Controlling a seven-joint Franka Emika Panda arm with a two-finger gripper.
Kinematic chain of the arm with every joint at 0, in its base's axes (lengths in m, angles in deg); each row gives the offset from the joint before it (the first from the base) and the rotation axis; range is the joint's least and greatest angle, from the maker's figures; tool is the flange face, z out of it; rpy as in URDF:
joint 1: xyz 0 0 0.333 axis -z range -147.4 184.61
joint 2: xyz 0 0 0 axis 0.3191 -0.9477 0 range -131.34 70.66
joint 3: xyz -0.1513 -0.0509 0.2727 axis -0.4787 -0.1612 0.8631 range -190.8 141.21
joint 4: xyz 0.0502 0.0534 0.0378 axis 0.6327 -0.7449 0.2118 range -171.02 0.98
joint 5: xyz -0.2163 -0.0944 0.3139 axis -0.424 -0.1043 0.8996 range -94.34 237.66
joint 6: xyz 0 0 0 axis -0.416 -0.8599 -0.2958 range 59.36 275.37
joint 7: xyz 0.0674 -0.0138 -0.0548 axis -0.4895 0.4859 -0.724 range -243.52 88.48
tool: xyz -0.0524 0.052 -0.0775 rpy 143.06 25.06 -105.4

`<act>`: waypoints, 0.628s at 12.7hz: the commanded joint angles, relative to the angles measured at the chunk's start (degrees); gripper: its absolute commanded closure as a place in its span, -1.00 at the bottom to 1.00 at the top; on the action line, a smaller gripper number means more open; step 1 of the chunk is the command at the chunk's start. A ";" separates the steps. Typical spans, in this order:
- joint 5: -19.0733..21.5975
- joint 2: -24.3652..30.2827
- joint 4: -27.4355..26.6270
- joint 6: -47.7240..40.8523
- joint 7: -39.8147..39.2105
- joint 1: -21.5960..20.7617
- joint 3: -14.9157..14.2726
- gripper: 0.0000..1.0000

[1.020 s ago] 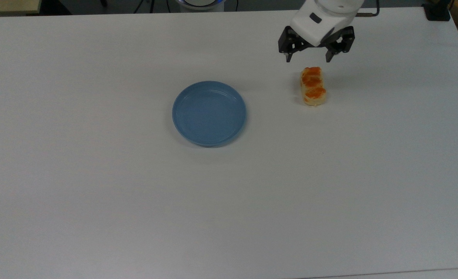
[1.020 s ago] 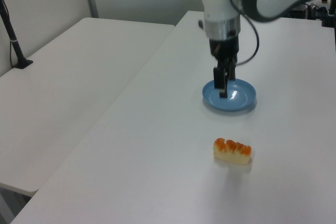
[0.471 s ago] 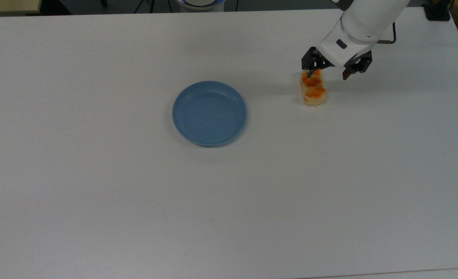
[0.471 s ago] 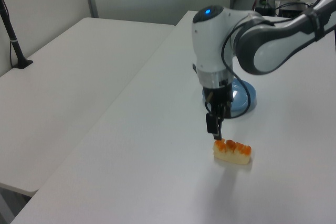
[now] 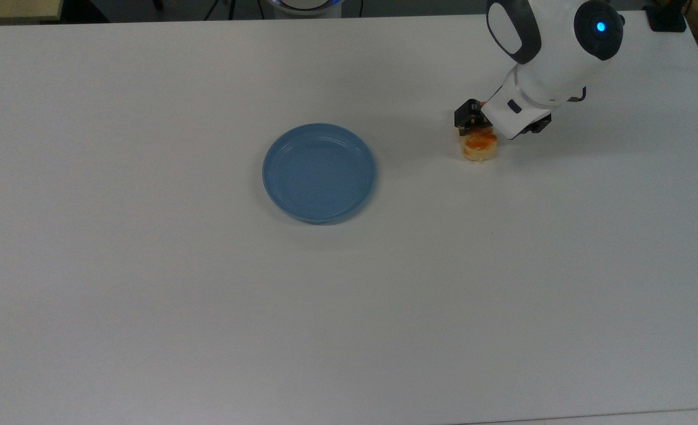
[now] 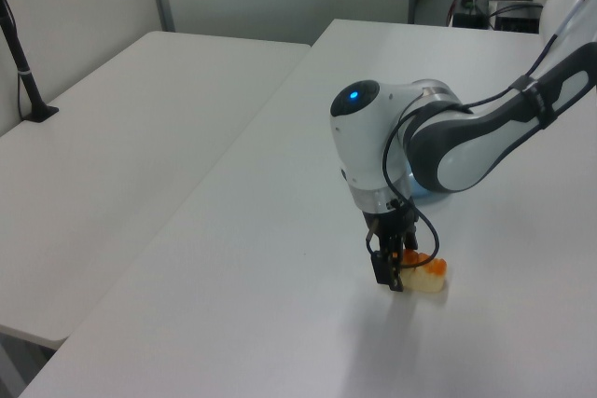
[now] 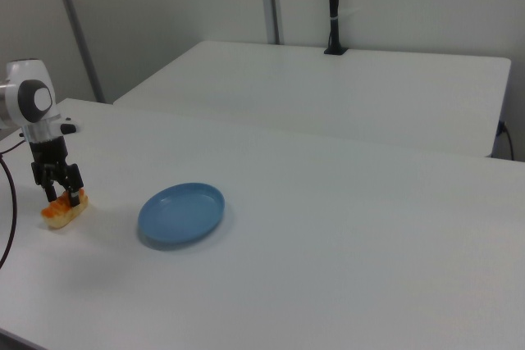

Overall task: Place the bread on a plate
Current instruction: 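Close the gripper on the bread roll, then lift the bread roll and carry it over the blue plate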

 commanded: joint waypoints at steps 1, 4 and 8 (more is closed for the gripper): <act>0.35 0.23 -1.99 1.26 0.03 -1.40 -0.93 -0.35; 0.53 0.93 -1.99 0.30 -3.31 -1.40 -0.84 0.63; 1.05 6.19 -1.55 -9.70 -8.31 -0.43 -0.93 0.69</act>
